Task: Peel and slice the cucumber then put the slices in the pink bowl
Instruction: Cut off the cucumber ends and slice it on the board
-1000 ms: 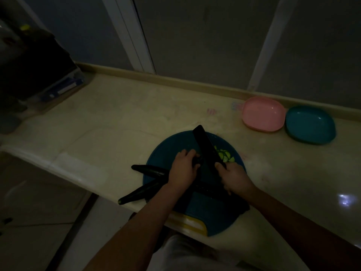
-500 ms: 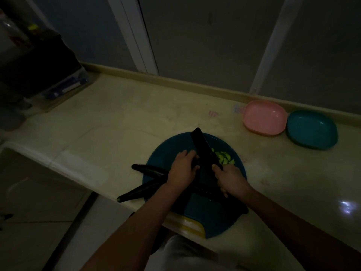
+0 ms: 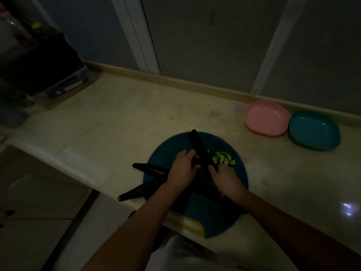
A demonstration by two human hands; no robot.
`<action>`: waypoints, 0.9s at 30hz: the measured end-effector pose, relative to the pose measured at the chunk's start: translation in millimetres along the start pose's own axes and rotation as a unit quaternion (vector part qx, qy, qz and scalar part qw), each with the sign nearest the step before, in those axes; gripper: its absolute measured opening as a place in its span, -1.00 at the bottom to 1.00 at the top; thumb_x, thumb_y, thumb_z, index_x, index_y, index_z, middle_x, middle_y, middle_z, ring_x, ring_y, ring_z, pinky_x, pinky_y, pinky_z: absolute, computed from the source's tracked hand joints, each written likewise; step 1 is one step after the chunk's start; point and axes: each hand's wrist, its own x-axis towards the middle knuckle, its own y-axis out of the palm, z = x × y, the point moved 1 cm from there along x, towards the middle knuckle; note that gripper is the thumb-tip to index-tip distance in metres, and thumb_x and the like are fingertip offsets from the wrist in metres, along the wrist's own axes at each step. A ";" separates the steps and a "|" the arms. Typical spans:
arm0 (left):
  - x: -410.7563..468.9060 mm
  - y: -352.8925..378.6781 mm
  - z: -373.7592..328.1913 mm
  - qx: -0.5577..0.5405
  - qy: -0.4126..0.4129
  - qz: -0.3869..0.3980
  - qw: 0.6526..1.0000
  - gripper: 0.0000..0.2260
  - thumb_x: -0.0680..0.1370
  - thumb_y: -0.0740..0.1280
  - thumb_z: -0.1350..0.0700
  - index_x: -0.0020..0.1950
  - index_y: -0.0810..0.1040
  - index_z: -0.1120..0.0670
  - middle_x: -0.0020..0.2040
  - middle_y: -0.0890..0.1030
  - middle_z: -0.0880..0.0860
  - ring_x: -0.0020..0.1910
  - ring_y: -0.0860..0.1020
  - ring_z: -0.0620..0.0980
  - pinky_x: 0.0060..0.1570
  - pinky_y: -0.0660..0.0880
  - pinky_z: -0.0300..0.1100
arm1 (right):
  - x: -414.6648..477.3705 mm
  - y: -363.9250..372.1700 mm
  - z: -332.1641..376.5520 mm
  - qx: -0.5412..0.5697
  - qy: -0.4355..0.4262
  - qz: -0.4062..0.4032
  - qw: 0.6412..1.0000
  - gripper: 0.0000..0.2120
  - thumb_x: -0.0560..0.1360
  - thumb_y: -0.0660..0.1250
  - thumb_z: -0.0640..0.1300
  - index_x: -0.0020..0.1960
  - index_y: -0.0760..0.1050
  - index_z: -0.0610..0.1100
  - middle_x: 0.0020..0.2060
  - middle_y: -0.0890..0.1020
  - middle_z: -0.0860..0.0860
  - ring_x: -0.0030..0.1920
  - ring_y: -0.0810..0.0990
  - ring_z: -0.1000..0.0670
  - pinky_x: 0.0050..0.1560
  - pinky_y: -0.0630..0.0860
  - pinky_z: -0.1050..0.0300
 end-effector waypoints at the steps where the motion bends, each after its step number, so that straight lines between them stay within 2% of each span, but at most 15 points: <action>1: 0.0 -0.1 -0.1 -0.001 -0.002 0.000 1.000 -0.79 0.48 0.38 0.16 0.08 0.48 0.14 0.03 0.49 0.12 0.06 0.42 0.05 -0.10 0.34 -0.17 | -0.5 -1.6 -1.9 -0.003 0.004 -0.004 1.000 -0.59 0.62 0.10 -0.01 -0.36 0.31 -0.17 -0.50 0.40 -0.10 -0.57 0.38 0.00 -0.62 0.29 0.22; 4: 0.3 -0.3 0.1 0.007 -0.006 -0.001 1.000 -0.80 0.49 0.37 0.15 0.08 0.47 0.13 0.03 0.48 0.11 0.05 0.41 0.04 -0.13 0.31 -0.20 | -1.9 -7.2 -6.8 -0.015 0.014 -0.012 1.000 -0.58 0.62 0.10 -0.01 -0.36 0.32 -0.19 -0.50 0.40 -0.10 -0.58 0.38 -0.01 -0.59 0.30 0.20; 10: -0.2 -0.3 -1.1 0.006 -0.014 0.005 1.000 -0.80 0.50 0.36 0.15 0.10 0.47 0.12 0.03 0.45 0.11 0.06 0.40 0.05 -0.13 0.31 -0.20 | -8.6 -11.1 -7.6 0.055 0.013 0.007 0.998 -0.62 0.61 0.11 0.02 -0.29 0.34 -0.19 -0.49 0.39 -0.14 -0.62 0.36 0.01 -0.59 0.33 0.19; 14: -0.7 -0.2 -1.0 0.001 -0.014 0.001 1.000 -0.79 0.49 0.38 0.15 0.09 0.47 0.13 0.02 0.46 0.11 0.06 0.42 0.06 -0.08 0.39 -0.13 | -10.9 -10.9 -4.2 0.079 0.012 0.019 0.997 -0.64 0.60 0.13 0.02 -0.27 0.34 -0.18 -0.47 0.39 -0.15 -0.60 0.37 -0.01 -0.58 0.33 0.19; 21: -0.2 -1.4 -1.9 0.005 -0.008 -0.004 1.000 -0.80 0.48 0.39 0.16 0.07 0.48 0.15 0.02 0.47 0.11 0.06 0.41 0.05 -0.13 0.29 -0.22 | -10.6 -10.4 -3.8 0.065 0.011 0.016 0.998 -0.63 0.61 0.12 0.01 -0.29 0.34 -0.19 -0.51 0.40 -0.13 -0.65 0.36 0.03 -0.58 0.33 0.19; 27: 1.2 -0.2 0.3 -0.008 -0.009 0.004 1.000 -0.79 0.48 0.39 0.16 0.08 0.49 0.14 0.02 0.49 0.10 0.05 0.42 0.04 -0.12 0.30 -0.24 | -7.8 -2.0 3.2 0.025 0.008 0.016 1.000 -0.58 0.62 0.10 -0.01 -0.37 0.29 -0.17 -0.53 0.40 -0.10 -0.71 0.35 0.10 -0.63 0.31 0.24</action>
